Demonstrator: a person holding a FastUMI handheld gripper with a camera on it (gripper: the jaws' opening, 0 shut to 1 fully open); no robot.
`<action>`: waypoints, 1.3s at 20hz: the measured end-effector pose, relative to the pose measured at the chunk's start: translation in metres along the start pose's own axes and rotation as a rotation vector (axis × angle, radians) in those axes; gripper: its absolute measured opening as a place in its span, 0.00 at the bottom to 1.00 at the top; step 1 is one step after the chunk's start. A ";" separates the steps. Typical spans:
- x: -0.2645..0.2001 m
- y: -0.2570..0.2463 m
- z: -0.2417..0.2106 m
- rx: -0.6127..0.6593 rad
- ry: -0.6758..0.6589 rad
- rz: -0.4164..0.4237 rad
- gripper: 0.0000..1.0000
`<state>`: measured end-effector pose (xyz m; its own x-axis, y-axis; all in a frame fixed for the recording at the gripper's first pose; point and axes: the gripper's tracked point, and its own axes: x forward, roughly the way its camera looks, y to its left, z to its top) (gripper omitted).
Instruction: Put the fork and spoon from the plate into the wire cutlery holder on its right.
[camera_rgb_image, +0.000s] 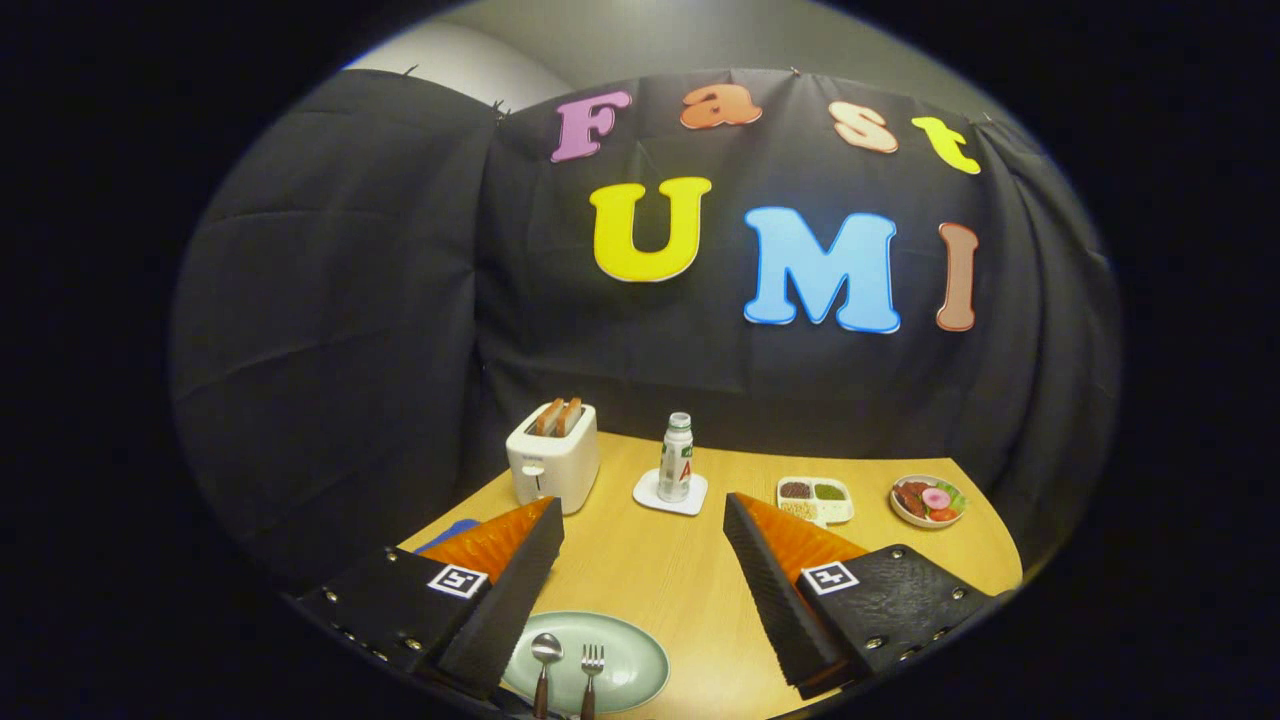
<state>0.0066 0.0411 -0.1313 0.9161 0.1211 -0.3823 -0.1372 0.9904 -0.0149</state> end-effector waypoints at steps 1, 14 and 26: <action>0.003 0.003 -0.013 0.000 0.044 0.011 0.95; 0.030 0.038 -0.191 0.010 0.598 0.137 0.57; 0.009 0.056 -0.272 0.063 0.861 0.207 0.57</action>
<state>-0.0951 0.0797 -0.3867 0.2705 0.2314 -0.9345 -0.2240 0.9592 0.1727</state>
